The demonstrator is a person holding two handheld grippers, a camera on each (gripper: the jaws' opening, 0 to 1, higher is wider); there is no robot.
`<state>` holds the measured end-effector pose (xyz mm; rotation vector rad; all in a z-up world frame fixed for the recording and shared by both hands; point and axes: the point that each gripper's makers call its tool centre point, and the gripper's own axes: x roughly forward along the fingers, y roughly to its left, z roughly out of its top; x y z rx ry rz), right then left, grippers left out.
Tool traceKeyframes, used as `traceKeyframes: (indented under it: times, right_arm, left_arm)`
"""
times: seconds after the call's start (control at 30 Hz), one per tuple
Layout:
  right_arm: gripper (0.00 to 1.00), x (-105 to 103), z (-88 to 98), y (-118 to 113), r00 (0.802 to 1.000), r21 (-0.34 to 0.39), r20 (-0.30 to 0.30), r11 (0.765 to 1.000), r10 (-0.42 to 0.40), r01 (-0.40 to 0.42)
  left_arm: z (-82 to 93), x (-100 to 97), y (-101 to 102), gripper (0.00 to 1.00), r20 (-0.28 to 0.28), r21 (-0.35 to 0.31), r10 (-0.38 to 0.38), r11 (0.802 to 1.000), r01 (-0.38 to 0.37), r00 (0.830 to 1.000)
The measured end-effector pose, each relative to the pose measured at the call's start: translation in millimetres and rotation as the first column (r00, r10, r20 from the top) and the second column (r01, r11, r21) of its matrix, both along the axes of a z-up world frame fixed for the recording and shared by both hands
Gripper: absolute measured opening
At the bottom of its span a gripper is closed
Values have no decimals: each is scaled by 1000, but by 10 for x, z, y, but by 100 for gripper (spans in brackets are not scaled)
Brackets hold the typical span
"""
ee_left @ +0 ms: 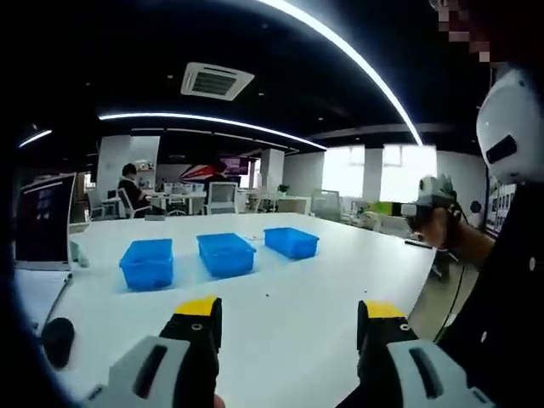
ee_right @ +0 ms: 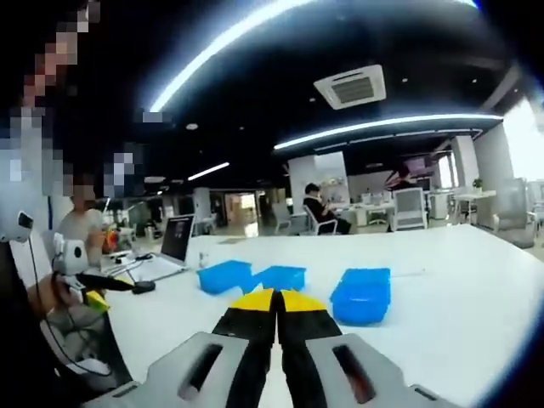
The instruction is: Pick up the resistors one by one and place each resistor into its matching bin, sorting the parts by color and model until every resistor is separated into the correct bin for its type
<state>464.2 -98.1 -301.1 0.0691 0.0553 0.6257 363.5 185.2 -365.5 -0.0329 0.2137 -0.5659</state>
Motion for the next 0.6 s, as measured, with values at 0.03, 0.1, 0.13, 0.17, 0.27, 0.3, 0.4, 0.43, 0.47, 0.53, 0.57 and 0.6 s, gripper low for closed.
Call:
traceKeyframes:
  times: [0.03,0.1,0.13,0.17,0.27,0.3,0.4,0.43,0.47,0.53,0.57,0.6]
  right_arm:
    - [4,-32,-47,11,1000,-12,-14,1000,8,-8]
    - [4,-93,-132,16,999,-41,-26,999,29,-30]
    - [4,-127,-187,21,998,-75,-36,996,53,-55]
    - [4,-170,-237,31,996,-120,-44,989,83,-88]
    - [10,-241,-303,36,986,-235,-46,958,160,-166]
    - [14,-261,-341,36,980,-266,-68,943,189,-200]
    - [16,-275,-479,29,958,-365,-138,886,252,-285]
    - [16,-275,-508,37,948,-389,-152,865,279,-316]
    - [16,-283,-556,49,934,-411,-187,839,305,-356]
    - [16,-272,-605,74,912,-465,-212,784,352,-411]
    - [16,-259,-653,99,891,-510,-236,731,387,-453]
    - [16,-259,-692,133,870,-532,-258,691,419,-490]
  left_arm:
    - [-4,-1,7,65,-1,0,3,1000,-3,1000]
    - [-10,-6,11,65,-2,-1,3,1000,-3,1000]
    - [-13,-9,11,65,-2,-1,2,1000,-2,1000]
    - [-18,-13,10,65,-3,0,0,1000,0,1000]
    - [-46,-27,-3,66,-9,-2,-10,1000,10,1000]
    - [-59,-32,-10,66,-12,-1,-14,1000,14,1000]
    - [-89,-56,-44,66,-18,0,-29,1000,29,999]
    - [-93,-61,-52,66,-19,-1,-31,1000,31,999]
    - [-99,-69,-62,66,-21,-3,-35,999,35,999]
    - [-115,-86,-80,66,-25,-2,-42,999,42,999]
    - [-124,-93,-85,66,-28,0,-45,999,45,999]
    - [-126,-99,-85,66,-29,0,-45,999,45,999]
